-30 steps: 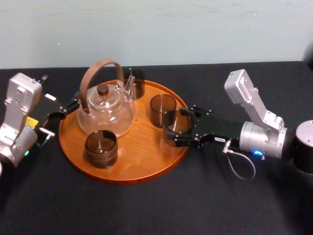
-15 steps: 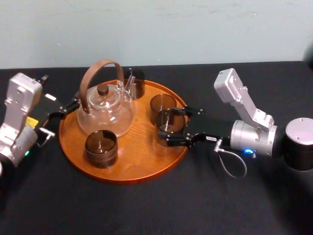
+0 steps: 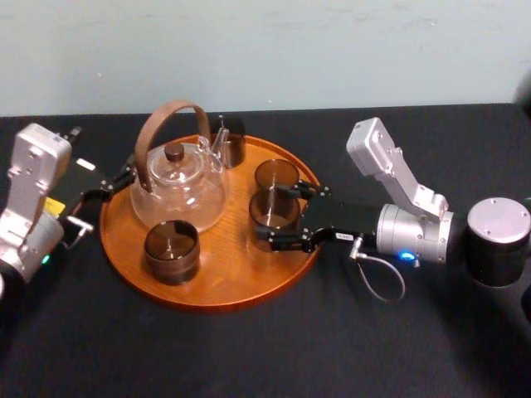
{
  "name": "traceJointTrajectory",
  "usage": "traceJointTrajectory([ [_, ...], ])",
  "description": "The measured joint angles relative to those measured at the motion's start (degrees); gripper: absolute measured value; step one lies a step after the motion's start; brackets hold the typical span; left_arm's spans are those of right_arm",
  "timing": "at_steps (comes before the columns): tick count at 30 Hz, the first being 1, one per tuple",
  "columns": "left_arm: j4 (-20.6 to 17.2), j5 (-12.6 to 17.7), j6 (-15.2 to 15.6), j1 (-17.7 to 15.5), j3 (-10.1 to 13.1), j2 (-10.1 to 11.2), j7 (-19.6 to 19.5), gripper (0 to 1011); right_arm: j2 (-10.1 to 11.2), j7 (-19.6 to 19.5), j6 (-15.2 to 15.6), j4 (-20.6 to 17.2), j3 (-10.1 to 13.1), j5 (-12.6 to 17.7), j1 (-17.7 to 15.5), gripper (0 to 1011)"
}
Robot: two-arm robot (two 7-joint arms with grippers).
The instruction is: Pick up the glass from the table and place it on the tray.
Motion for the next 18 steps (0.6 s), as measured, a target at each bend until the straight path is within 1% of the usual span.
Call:
traceJointTrajectory([
  [9,0.0,0.0,0.0,0.0,0.0,0.0,0.0,1001,-1.4,0.7,-1.1,2.3,-0.7,0.2,0.8,904],
  [18,0.0,0.0,0.0,0.0,0.0,0.0,0.0,1001,-2.5,1.3,-1.8,4.2,-1.2,0.5,1.3,903],
])
